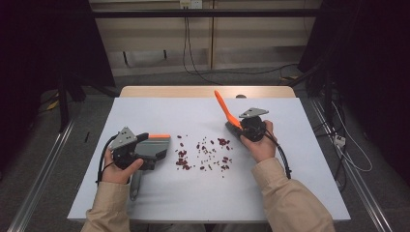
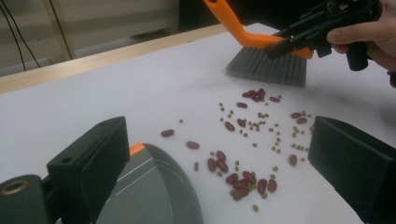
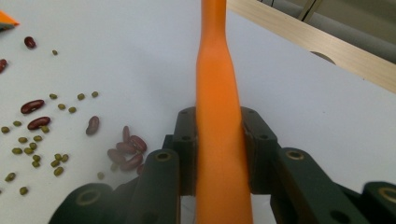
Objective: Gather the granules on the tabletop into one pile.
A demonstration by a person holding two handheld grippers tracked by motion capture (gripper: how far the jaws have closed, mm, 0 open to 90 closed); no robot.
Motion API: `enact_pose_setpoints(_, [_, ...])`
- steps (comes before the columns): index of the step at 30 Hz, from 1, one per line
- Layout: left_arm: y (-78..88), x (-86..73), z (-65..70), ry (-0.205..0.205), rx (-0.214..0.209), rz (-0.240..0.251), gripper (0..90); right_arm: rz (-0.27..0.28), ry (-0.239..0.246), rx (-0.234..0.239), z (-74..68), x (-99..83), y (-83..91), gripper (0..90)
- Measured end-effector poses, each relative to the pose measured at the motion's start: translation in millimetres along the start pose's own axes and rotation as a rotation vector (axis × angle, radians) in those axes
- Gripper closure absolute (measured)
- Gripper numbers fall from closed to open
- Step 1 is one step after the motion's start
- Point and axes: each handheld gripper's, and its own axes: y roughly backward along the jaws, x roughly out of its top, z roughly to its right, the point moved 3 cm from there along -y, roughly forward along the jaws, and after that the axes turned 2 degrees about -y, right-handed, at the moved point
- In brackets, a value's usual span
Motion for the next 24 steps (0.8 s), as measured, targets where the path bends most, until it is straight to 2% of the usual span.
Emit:
enact_pose_setpoints(3, [1.0, -1.9, -0.9, 0.001, 0.005, -0.004, 5.4, 0.006, 0.021, -0.013, -3.2, 0.7, -3.1, 71.4])
enact_pose_setpoints(5, [1.1, -3.3, -1.5, -0.001, 0.004, -0.005, 5.4, 0.0, 0.035, 0.005, -7.2, 1.6, -4.7, 71.4])
enact_pose_setpoints(10, [2.7, -6.3, -3.8, 0.003, 0.009, -0.013, 5.6, -0.028, 0.103, 0.014, -22.8, 3.7, -4.7, 71.5])
enact_pose_setpoints(15, [5.8, -7.2, -4.9, 0.001, 0.013, -0.011, 5.6, -0.029, 0.073, 0.063, -35.9, 4.7, -1.0, 71.4])
enact_pose_setpoints(17, [7.3, -8.0, -5.4, 0.006, 0.015, -0.01, 5.6, -0.036, 0.105, 0.055, -44.9, 5.0, 0.2, 71.4])
enact_pose_setpoints(19, [9.2, -8.8, -6.4, 0.002, 0.019, -0.012, 5.6, -0.034, 0.104, 0.073, -51.8, 5.4, 1.1, 71.5])
enact_pose_setpoints(22, [11.3, -9.5, -6.4, 0.003, 0.02, -0.01, 5.7, -0.033, 0.127, 0.077, -62.3, 5.3, 2.2, 71.4])
enact_pose_setpoints(24, [12.2, -10.1, -6.1, 0.0, 0.019, -0.011, 5.6, -0.031, 0.159, 0.063, -67.6, 4.5, 3.0, 71.4])
